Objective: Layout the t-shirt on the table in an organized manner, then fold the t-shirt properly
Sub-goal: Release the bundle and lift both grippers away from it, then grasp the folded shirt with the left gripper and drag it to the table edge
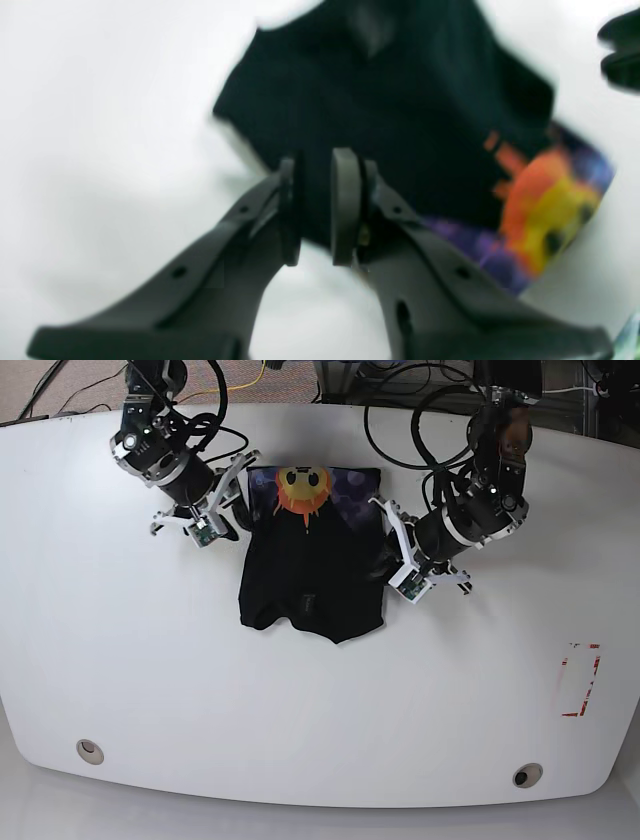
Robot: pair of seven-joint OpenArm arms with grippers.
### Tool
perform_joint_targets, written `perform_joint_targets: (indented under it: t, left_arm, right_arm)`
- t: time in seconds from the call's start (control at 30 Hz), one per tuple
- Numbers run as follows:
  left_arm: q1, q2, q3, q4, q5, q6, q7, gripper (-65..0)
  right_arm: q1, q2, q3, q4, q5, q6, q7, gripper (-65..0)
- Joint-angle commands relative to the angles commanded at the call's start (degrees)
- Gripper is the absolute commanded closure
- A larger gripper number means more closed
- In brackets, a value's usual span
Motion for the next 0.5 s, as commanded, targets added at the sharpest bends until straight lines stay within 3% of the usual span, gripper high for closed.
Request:
perform_joint_targets:
  t: [0.07, 0.1, 0.23, 0.37, 0.5]
  left_arm:
    - [-0.1, 3.1, 0.4, 0.0, 0.0, 6.1, -0.4, -8.2]
    - [-0.1, 3.7, 0.6, 0.0, 0.0, 7.7, -0.7, -8.2]
    - [-0.4, 5.2, 5.6, -0.4, 1.0, 18.0, -9.5, -8.2]
    - [-0.3, 8.5, 11.7, -2.5, 9.5, 24.1, -15.2, -8.2]
    - [-0.2, 11.1, 19.4, -9.3, 22.1, 27.3, -21.5, -8.2]
  right_arm:
    - [0.7, 0.1, 3.3, 0.0, 0.0, 0.0, -0.3, -15.2]
    - [0.8, 0.1, 4.2, 0.0, 0.0, 0.0, -0.3, -15.2]
    - [1.2, 0.3, 9.1, -0.1, -0.4, 0.0, -0.4, -15.2]
    - [1.0, 2.1, 11.7, -0.3, -0.4, 0.0, -0.5, -15.2]
    - [0.8, 2.7, 14.1, -0.4, -0.4, 0.0, -0.5, -15.2]
